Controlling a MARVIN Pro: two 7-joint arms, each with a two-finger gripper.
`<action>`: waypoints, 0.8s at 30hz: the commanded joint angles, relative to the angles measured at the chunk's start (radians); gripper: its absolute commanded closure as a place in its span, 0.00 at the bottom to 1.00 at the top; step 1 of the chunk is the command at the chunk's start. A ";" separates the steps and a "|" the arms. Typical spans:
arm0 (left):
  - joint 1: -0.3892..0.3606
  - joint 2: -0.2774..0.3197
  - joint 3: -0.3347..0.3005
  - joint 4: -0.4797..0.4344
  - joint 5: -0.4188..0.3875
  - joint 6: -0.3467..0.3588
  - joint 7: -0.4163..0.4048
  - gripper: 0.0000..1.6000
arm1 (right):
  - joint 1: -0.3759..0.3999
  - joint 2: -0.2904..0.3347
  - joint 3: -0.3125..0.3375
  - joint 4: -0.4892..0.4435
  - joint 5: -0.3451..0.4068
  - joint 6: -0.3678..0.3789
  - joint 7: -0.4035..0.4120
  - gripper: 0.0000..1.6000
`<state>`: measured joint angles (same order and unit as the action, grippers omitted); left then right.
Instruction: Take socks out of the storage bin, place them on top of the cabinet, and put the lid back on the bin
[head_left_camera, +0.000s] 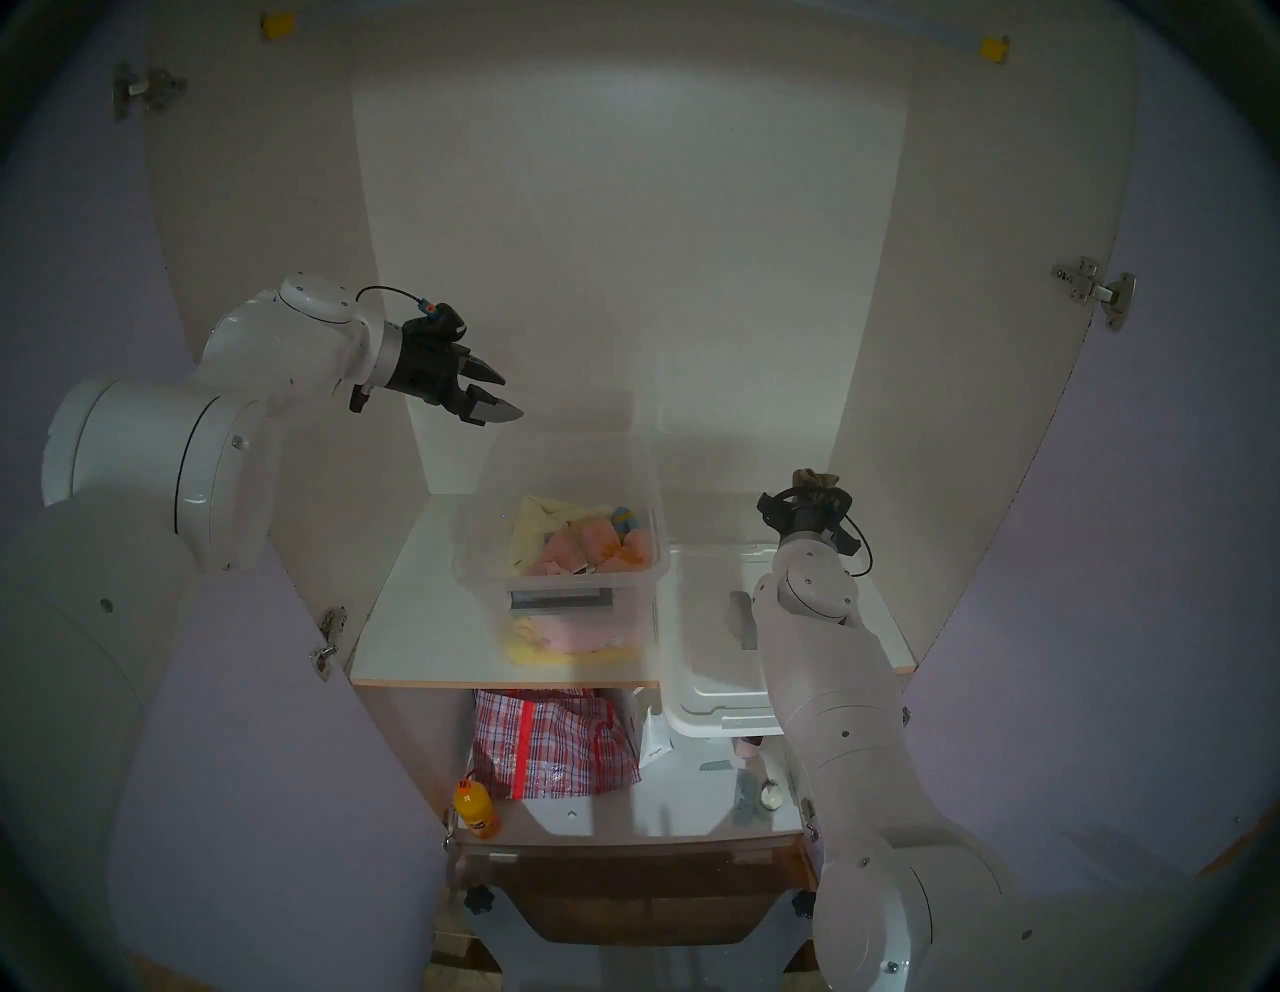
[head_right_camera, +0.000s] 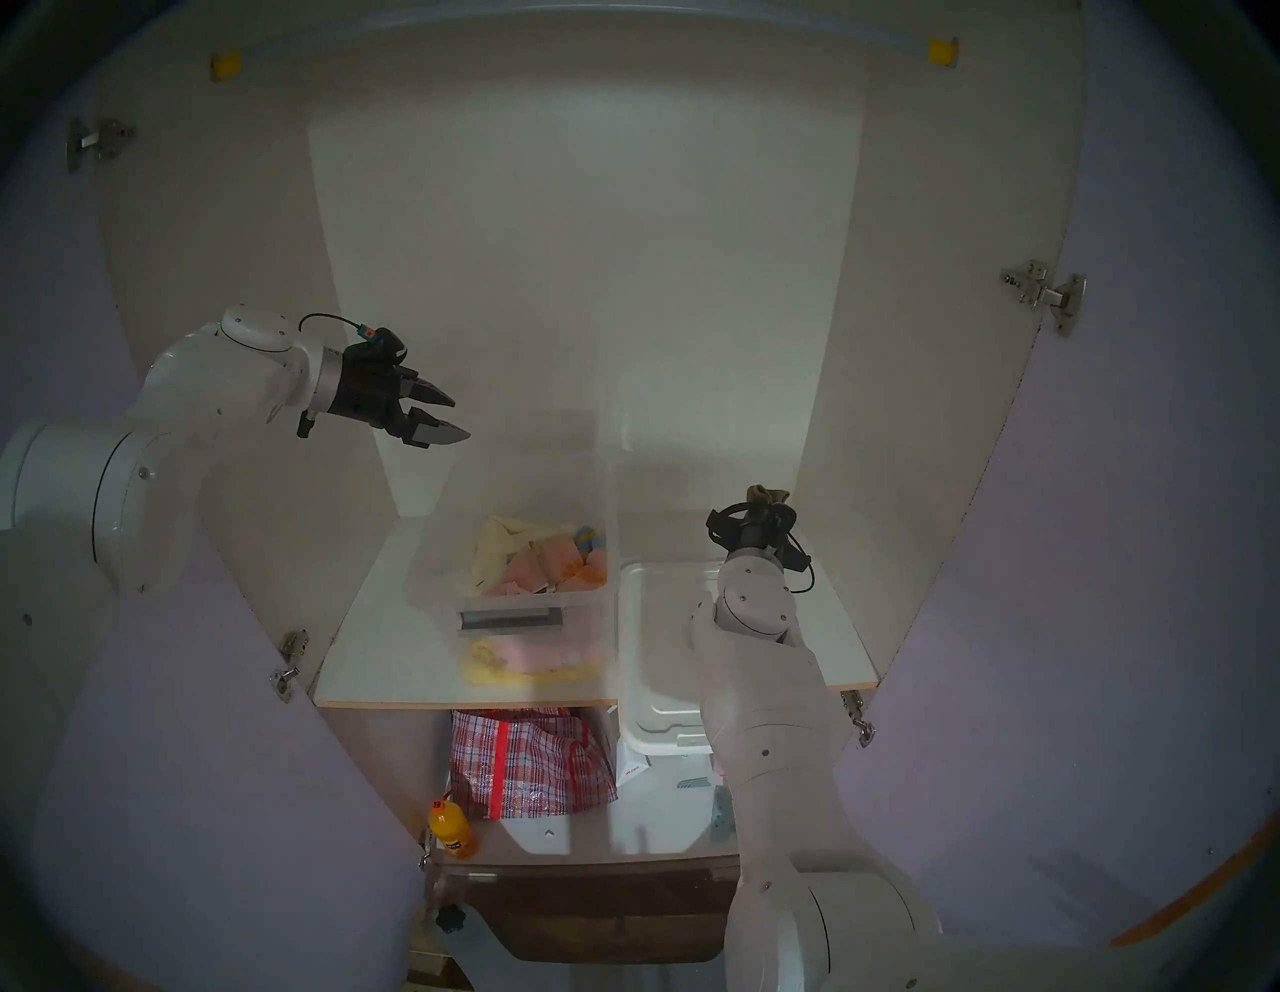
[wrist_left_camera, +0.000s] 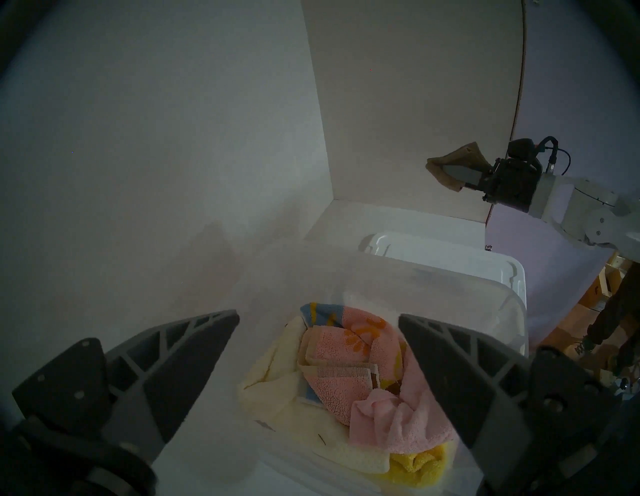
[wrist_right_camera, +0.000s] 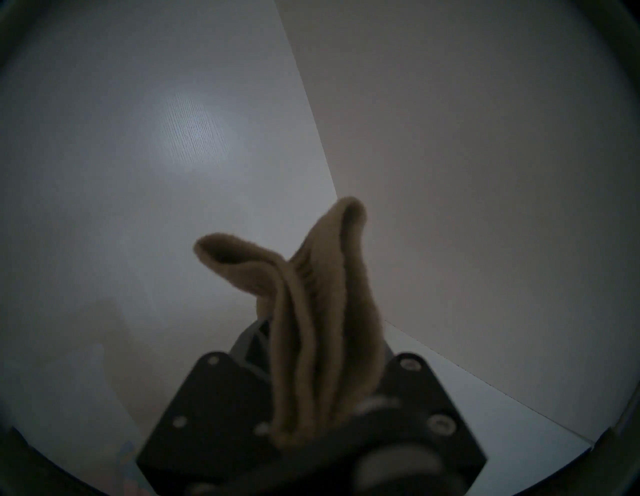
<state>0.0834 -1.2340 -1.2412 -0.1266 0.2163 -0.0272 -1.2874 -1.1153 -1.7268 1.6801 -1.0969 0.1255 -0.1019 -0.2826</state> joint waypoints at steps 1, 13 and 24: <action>-0.033 -0.001 -0.015 -0.021 -0.014 -0.013 -0.002 0.00 | 0.022 -0.004 -0.003 -0.032 0.007 0.003 0.007 1.00; -0.027 0.000 -0.034 -0.021 -0.014 -0.033 -0.002 0.00 | 0.023 0.004 0.015 -0.031 0.030 0.009 0.002 1.00; -0.022 0.001 -0.050 -0.021 -0.014 -0.050 -0.002 0.00 | 0.024 0.018 0.010 -0.032 0.042 0.014 0.017 1.00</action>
<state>0.0944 -1.2326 -1.2774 -0.1264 0.2164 -0.0671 -1.2868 -1.1157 -1.7152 1.6921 -1.1010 0.1661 -0.0902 -0.2747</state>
